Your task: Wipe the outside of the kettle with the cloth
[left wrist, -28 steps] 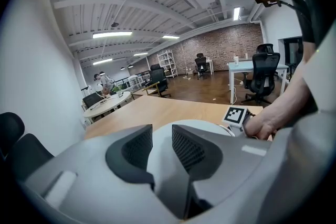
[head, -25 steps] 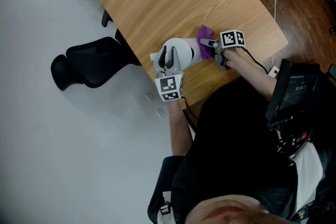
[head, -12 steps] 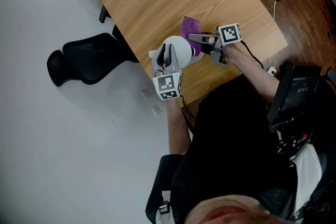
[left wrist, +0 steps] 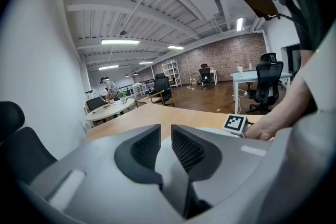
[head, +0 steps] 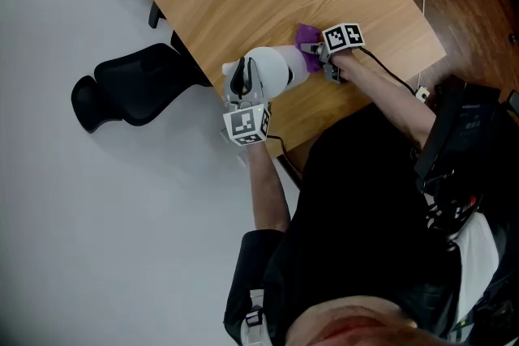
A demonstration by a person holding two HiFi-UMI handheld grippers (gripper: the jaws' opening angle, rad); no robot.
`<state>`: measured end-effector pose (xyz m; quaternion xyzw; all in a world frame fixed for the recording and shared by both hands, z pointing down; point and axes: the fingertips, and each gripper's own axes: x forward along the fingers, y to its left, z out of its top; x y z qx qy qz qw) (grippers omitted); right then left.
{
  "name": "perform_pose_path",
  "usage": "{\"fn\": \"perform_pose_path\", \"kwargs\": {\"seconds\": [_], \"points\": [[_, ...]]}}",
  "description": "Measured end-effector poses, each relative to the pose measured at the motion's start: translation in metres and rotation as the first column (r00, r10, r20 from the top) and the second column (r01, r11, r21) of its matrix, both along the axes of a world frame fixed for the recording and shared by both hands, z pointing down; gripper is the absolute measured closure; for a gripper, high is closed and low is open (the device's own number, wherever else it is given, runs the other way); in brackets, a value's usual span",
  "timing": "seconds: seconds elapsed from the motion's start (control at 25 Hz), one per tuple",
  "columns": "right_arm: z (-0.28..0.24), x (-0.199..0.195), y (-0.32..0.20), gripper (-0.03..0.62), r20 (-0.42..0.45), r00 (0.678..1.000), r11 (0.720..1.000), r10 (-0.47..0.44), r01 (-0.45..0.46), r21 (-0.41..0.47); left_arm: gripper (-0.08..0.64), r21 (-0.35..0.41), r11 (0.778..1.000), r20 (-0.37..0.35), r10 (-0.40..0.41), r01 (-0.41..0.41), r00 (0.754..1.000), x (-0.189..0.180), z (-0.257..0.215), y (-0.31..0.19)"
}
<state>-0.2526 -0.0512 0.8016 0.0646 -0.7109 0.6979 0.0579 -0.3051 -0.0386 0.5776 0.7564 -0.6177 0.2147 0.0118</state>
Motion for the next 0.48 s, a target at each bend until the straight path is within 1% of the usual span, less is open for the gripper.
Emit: {"fn": "perform_pose_path", "kwargs": {"seconds": [0.04, 0.12, 0.2, 0.28, 0.36, 0.44, 0.48], "points": [[0.007, 0.000, 0.002, 0.537, -0.023, 1.000, 1.000, 0.002, -0.003, -0.014, 0.541, 0.006, 1.000, -0.017, 0.015, -0.015, 1.000, -0.002, -0.001, 0.000], [0.006, -0.004, 0.003, 0.538, -0.036, 0.999, 1.000, 0.009, -0.009, -0.019, 0.541, 0.026, 0.998, -0.039, 0.060, -0.059, 0.997, -0.007, -0.008, -0.003], [0.004, -0.004, 0.006, 0.538, -0.049, 0.999, 1.000, 0.017, -0.017, -0.010, 0.543, 0.037, 0.991, -0.050, 0.129, -0.127, 0.990, -0.007, -0.012, -0.006], [0.009, -0.001, 0.019, 0.540, -0.058, 0.998, 0.999, 0.033, -0.034, -0.015, 0.546, 0.027, 0.977, -0.050, 0.213, -0.212, 0.976, -0.003, -0.011, -0.005], [0.014, 0.001, 0.027, 0.540, -0.065, 0.997, 0.999, 0.048, -0.049, -0.012, 0.549, 0.019, 0.962, -0.059, 0.274, -0.273, 0.960, -0.001, -0.010, -0.006], [0.016, 0.001, 0.026, 0.540, -0.074, 0.996, 0.998, 0.056, -0.056, -0.005, 0.549, 0.021, 0.959, -0.098, 0.283, -0.282, 0.954, -0.004, -0.011, -0.011], [0.015, 0.001, 0.024, 0.540, -0.071, 0.996, 0.998, 0.059, -0.059, -0.009, 0.549, 0.023, 0.964, -0.134, 0.266, -0.265, 0.955, -0.007, -0.013, -0.014]]}}
